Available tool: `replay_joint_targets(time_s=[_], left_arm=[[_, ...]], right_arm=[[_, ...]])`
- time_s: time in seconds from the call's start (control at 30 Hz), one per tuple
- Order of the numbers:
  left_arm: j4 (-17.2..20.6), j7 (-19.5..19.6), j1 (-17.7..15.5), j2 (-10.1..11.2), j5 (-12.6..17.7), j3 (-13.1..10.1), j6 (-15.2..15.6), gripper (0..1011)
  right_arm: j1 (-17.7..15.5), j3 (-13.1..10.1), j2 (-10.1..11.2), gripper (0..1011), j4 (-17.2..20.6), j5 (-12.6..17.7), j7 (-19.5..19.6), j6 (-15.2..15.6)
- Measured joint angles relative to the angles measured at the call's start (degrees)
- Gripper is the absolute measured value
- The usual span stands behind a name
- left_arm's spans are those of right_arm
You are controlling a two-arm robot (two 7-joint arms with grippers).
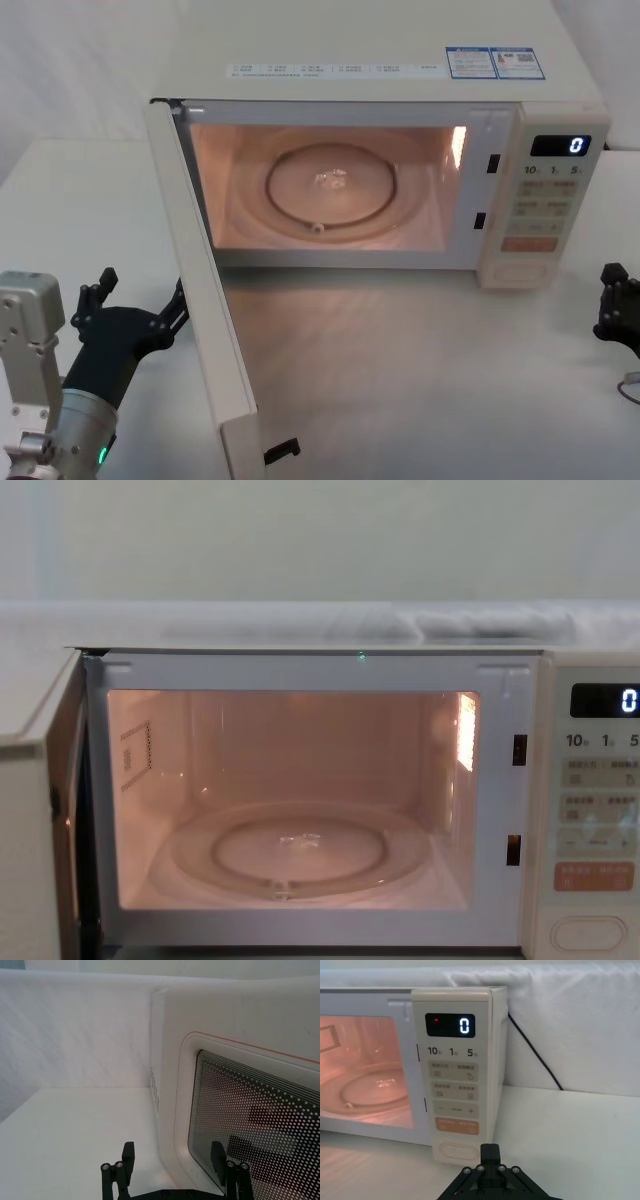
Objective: Press the button to open the microwave door with one hand; close the microwave door with the other hand.
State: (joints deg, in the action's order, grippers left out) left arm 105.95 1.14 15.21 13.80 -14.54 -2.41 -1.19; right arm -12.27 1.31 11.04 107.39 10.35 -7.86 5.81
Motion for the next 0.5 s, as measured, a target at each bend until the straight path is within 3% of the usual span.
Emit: replay_joint_targets(time_s=[0.23,0.5], left_arm=[[0.00,0.00,0.00,0.00,0.00,0.00,0.00,1001],[0.00,0.00,0.00,0.00,0.00,0.00,0.00,1001]], right_arm=[[-0.01,0.09,0.00,4,0.00,-0.01,-0.06,0.00],[-0.04,0.14,-0.01,190,0.00,-0.01,-0.12,-0.01]])
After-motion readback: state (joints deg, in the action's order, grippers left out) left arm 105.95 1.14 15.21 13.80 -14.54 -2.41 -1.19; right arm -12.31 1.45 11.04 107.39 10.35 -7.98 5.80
